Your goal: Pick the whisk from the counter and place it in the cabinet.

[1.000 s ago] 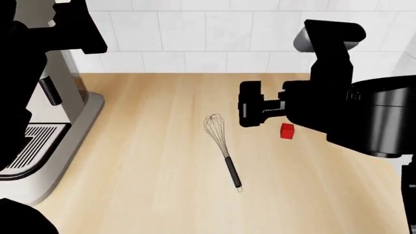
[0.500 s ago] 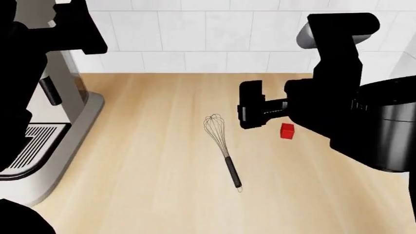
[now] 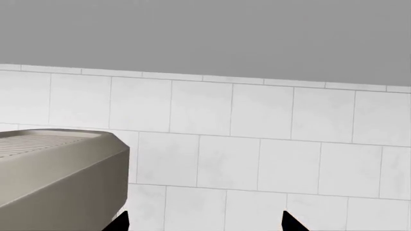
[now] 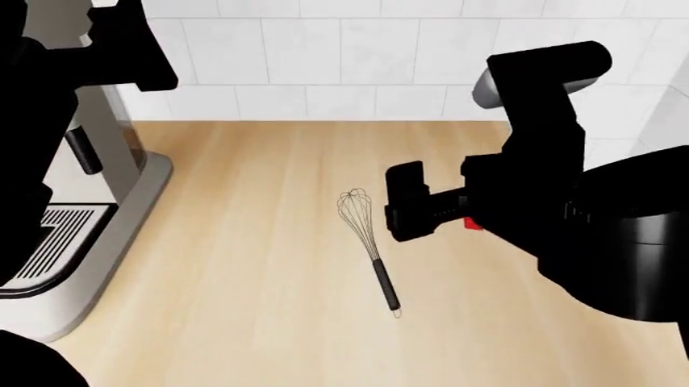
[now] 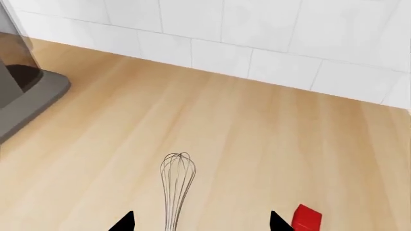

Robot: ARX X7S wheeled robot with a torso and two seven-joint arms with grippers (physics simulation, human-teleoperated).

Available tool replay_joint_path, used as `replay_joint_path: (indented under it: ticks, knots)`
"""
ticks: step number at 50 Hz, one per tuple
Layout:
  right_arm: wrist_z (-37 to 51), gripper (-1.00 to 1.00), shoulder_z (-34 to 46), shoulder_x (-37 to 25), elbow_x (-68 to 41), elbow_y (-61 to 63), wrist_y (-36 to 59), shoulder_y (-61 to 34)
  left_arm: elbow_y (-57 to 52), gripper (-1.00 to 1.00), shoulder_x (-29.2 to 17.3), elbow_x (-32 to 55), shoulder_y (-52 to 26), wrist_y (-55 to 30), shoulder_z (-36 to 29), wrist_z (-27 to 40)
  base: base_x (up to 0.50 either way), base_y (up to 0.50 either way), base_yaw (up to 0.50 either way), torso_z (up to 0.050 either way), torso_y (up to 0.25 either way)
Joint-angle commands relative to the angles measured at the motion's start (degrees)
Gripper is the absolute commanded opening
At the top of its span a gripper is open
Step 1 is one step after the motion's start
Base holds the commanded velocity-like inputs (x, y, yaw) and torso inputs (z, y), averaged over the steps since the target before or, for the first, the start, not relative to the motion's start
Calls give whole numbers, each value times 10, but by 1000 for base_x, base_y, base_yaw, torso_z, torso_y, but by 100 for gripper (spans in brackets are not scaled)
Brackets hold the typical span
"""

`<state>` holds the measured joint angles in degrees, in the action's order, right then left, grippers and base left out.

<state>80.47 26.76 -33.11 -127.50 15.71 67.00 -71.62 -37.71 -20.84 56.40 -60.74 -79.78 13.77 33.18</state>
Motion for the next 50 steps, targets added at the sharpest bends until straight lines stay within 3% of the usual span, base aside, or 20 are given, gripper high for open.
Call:
replay_joint_path:
  ticks: [1, 21, 50]
  knots:
    - [8, 100, 15, -4, 10, 12, -12, 20, 0, 100, -3, 8, 1, 2, 0, 6, 0, 0, 0, 0, 0]
    - [40, 100, 44, -1, 0, 56, -61, 49, 8, 100, -9, 11, 2, 16, -8, 11, 0, 0, 0, 0, 0]
    - [18, 100, 85, 19, 59, 42, -76, 85, 9, 100, -15, 27, 5, 23, -11, 23, 0, 0, 0, 0, 0]
